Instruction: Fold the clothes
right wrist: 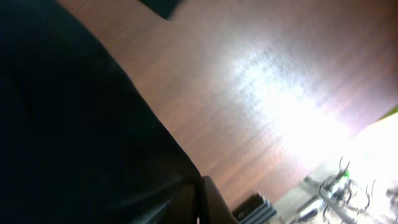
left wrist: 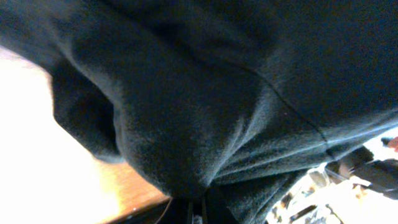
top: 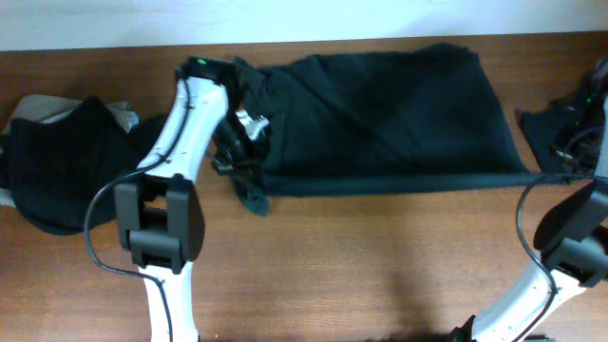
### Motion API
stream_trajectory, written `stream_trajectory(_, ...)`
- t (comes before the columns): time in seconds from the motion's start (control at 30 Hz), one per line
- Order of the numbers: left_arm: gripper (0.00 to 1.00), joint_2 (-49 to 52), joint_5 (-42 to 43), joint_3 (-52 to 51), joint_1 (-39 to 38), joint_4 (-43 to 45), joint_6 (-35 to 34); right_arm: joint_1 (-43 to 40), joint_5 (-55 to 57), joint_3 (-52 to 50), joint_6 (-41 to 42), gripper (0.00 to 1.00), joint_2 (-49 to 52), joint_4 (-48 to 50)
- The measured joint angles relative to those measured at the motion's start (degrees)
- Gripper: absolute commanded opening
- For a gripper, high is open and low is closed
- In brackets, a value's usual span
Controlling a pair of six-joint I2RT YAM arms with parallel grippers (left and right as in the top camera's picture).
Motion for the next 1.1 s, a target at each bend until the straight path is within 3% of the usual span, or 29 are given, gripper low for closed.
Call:
stream_trajectory(0.13, 0.40, 0.00, -1.84, -7.78, -3.76, 0.28, 2.54, -2.38, -0.17, -0.31, 1.03, 0.04, 0.00, 1.27)
stream_trajectory(0.17, 0.93, 0.00, -2.43, -8.33, -4.15, 0.26, 2.89, -2.38, -0.17, -0.31, 1.11, 0.04, 0.00, 1.62)
stream_trajectory(0.33, 0.94, 0.00, -4.98, -8.44, -3.56, 3.28, 3.96, -2.36, -0.17, -0.31, 1.33, 0.04, 0.00, 1.92)
stream_trajectory(0.53, 0.93, 0.00, -4.33, -9.68, -0.39, 12.83, 1.51, -2.36, -0.20, -0.31, 1.36, 0.04, 0.00, 1.99)
stream_trajectory(0.67, 0.83, -0.02, -2.10, -17.33, -2.89, 19.63, -1.16, -2.36, -0.20, -0.31, 1.36, 0.04, 0.00, 2.14)
stream_trajectory(0.7, 0.71, -0.02, -1.14, -19.67, -3.85, 21.07, -1.66, -2.36, -0.20, -0.31, 1.31, 0.04, 0.00, 2.16)
stream_trajectory(0.73, 0.47, -0.02, -0.20, -21.03, -4.59, 21.29, -2.23, -2.36, -0.20, -0.31, 1.33, 0.04, 0.00, 2.14)
stream_trajectory(0.77, 0.06, -0.33, 0.68, -22.40, -5.44, 21.75, -2.60, -2.36, -0.22, -0.31, 1.33, 0.04, 0.00, 2.16)
stream_trajectory(0.8, 0.00, -0.39, 1.55, -23.58, -6.40, 22.51, -3.02, -2.36, -0.20, -0.31, 1.33, 0.04, 0.00, 2.16)
stream_trajectory(1.0, 0.00, -0.37, 1.90, -23.54, -7.69, 21.29, -3.41, -2.36, -0.94, -0.31, 1.29, 0.04, 0.00, 2.16)
stream_trajectory(1.1, 0.00, -0.46, -0.66, -16.24, -3.91, 14.75, -2.89, -2.38, -6.58, -0.31, -1.55, 0.04, 0.00, 2.64)
